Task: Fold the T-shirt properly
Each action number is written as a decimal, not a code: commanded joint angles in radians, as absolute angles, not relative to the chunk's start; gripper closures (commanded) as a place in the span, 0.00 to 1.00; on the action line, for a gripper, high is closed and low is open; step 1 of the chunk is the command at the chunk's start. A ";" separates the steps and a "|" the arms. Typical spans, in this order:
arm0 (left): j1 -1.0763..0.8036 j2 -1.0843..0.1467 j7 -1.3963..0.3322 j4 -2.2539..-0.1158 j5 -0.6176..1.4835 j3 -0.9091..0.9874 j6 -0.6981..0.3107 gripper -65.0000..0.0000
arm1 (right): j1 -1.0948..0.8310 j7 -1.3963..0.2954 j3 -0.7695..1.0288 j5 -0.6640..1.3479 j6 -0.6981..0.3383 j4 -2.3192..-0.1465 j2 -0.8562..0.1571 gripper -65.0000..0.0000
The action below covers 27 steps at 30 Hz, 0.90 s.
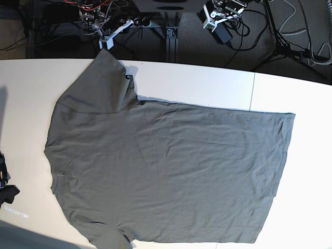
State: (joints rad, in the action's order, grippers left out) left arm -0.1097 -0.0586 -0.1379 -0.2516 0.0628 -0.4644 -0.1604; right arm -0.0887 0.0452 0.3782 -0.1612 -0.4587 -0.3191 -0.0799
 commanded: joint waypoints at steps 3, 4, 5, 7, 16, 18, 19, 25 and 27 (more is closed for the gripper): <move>-0.157 -0.080 -0.139 -0.343 0.055 -0.465 -0.163 0.78 | -0.146 0.052 0.377 -0.157 -0.439 -0.382 -0.095 0.95; -0.175 -0.089 -0.139 -0.376 0.055 -0.465 -0.170 0.78 | -0.167 0.052 0.377 -0.157 -0.446 -0.404 -0.099 0.95; -0.194 -0.101 -0.138 -0.410 0.055 -0.465 -0.171 0.78 | -0.188 0.052 0.377 -0.157 -0.450 -0.427 -0.103 0.95; -0.237 -0.117 -0.134 -0.482 0.054 -0.465 -0.177 0.78 | -0.234 0.052 0.376 -0.156 -0.462 -0.470 -0.114 0.95; -0.466 -0.201 -0.192 -0.864 0.055 -0.362 -0.177 0.78 | -0.465 0.022 0.197 0.075 -0.541 -0.701 -0.211 0.95; -0.532 -0.226 -0.208 -0.978 0.055 -0.322 -0.191 0.78 | -0.536 -0.027 0.151 0.162 -0.545 -0.798 -0.242 0.95; -0.566 -0.242 -0.207 -1.039 0.055 -0.302 -0.214 0.78 | -0.571 -0.048 0.134 0.204 -0.545 -0.851 -0.259 0.95; -0.758 -0.318 -0.207 -1.406 0.115 -0.202 -0.303 0.78 | -0.751 -0.072 0.113 0.362 -0.546 -1.167 -0.371 0.95; -0.810 -0.337 -0.210 -1.521 0.140 -0.169 -0.304 0.78 | -0.799 -0.073 0.113 0.410 -0.546 -1.271 -0.408 0.95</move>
